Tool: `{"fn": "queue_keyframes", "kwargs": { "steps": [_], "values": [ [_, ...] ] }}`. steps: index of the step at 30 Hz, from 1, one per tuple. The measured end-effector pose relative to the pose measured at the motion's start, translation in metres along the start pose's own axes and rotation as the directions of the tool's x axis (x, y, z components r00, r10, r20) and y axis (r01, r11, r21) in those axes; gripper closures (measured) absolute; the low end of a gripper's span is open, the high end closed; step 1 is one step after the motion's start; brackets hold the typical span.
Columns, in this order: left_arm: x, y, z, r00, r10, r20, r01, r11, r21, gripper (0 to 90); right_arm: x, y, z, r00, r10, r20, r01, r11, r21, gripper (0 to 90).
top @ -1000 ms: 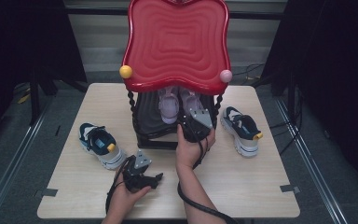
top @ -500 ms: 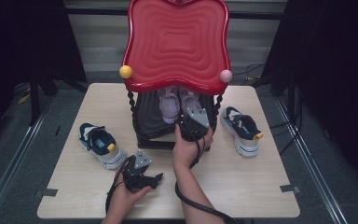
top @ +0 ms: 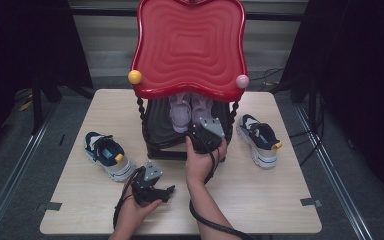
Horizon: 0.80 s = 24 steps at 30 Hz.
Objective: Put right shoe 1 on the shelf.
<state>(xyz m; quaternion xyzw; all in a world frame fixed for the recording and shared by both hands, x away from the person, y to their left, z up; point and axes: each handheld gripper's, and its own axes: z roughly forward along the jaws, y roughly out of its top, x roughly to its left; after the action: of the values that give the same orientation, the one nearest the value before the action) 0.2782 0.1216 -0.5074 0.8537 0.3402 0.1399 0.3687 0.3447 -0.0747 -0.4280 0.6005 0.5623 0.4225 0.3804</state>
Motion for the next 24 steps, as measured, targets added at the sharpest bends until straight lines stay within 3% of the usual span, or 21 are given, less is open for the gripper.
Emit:
{"fn": "queue_keyframes", "kwargs": {
  "steps": [14,24],
  "values": [
    [0.0000,0.0000,0.0000,1.0000,0.000,0.000,0.000,1.0000,0.001,20.1,-0.0029,-0.0044,-0.0044,0.9948,-0.062,-0.081,0.063,0.998,0.008,21.9],
    [-0.0001,0.0000,-0.0001,1.0000,0.000,-0.001,0.000,1.0000,0.002,20.1,-0.0078,-0.0054,-0.0089,0.9831,-0.124,-0.135,0.127,0.992,0.019,20.3]
  ]
}}
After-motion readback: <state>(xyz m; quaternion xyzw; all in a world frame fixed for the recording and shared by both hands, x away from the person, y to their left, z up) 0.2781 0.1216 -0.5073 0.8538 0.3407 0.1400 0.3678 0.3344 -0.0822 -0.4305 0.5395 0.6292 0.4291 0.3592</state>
